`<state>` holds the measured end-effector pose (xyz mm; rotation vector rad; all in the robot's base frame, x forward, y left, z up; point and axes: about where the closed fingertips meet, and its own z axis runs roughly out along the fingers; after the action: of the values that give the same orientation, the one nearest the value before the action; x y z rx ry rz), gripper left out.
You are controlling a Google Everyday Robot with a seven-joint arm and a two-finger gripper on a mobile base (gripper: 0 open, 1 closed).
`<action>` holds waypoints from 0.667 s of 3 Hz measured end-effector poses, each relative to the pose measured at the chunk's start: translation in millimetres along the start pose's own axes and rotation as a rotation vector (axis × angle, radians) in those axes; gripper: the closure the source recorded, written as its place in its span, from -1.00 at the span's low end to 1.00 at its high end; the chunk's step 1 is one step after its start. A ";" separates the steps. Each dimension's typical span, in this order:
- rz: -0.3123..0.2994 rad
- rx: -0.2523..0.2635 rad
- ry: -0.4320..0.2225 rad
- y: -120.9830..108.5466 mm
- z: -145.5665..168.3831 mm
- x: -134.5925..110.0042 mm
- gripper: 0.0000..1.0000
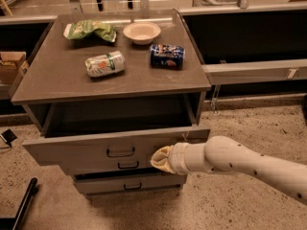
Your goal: Close top drawer
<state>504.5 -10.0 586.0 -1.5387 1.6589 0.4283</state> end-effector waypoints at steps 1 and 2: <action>0.000 0.000 0.000 0.0 0.0 0.0 -0.59; 0.000 0.000 0.000 0.0 0.1 0.0 -1.00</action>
Offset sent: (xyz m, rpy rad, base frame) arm 0.0000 0.0000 0.0000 0.0000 0.0000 0.0000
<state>504.5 -9.9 586.0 -1.5388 1.6588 0.4284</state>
